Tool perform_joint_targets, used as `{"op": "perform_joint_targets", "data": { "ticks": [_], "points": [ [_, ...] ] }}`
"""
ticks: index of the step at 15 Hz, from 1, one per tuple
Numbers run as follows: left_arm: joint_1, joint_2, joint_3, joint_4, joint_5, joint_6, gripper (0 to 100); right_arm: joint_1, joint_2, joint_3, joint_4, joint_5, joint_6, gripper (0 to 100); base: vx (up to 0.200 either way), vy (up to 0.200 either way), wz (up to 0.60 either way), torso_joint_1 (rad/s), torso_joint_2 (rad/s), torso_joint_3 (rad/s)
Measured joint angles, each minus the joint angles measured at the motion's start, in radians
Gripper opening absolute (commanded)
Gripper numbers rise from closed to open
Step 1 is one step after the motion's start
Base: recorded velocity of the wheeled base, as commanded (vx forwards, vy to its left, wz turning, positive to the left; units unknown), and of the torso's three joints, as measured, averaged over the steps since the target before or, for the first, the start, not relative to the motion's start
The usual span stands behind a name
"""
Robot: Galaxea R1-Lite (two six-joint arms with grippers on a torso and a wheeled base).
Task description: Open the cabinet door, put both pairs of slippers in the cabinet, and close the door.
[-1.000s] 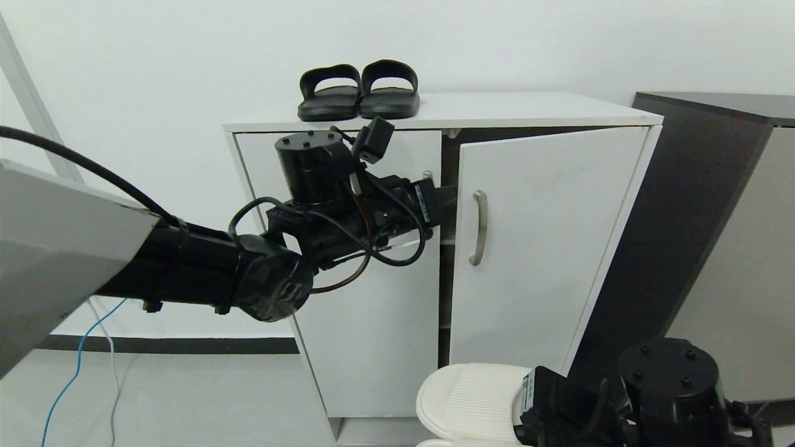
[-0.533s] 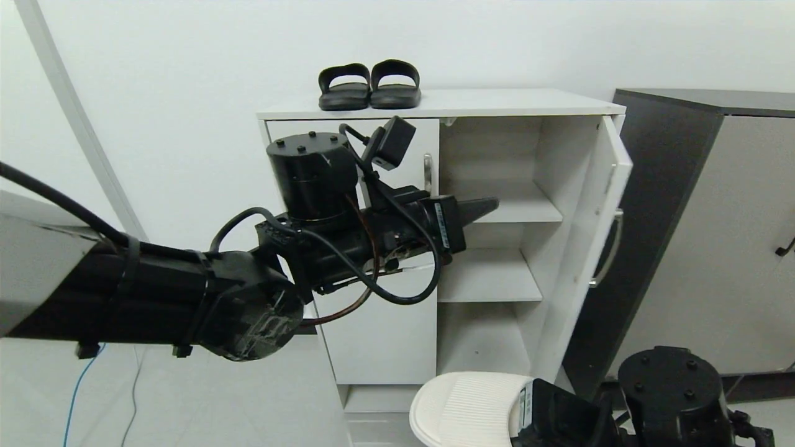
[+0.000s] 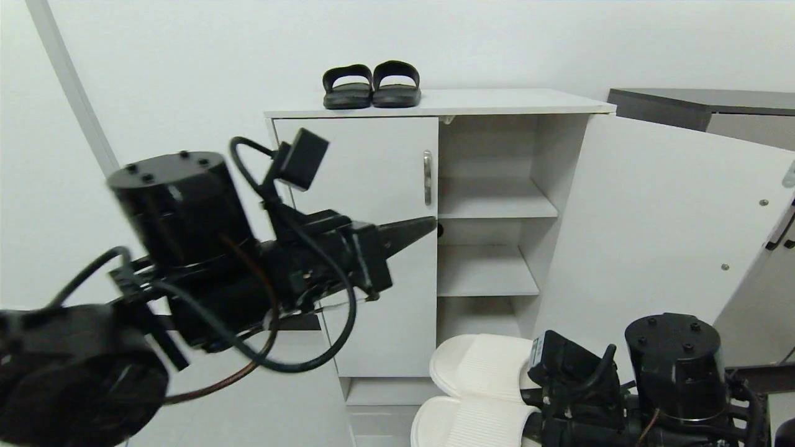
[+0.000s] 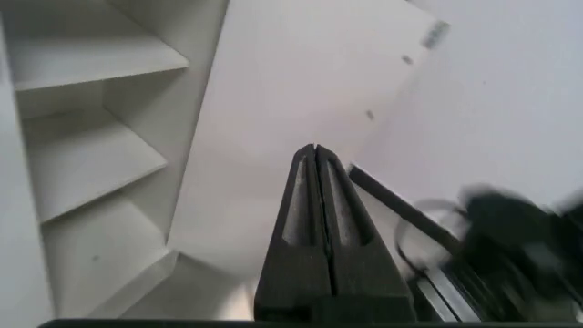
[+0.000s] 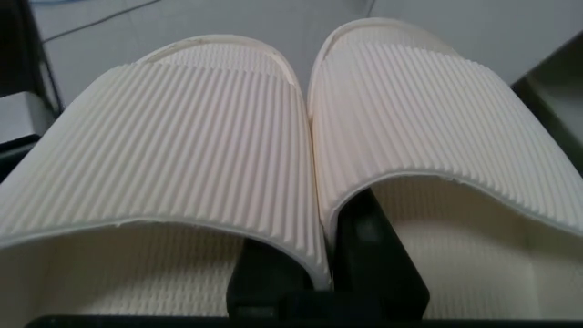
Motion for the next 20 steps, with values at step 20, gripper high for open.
{"op": "perform_joint_targets", "data": {
  "ticks": [20],
  "points": [
    [0.760, -1.464, 0.740, 0.862, 0.116, 0.331, 0, -0.023, 0.078, 0.001, -0.064, 0.000, 0.000, 0, 0.000, 0.000, 0.00, 0.000, 0.00, 0.000]
  ]
}}
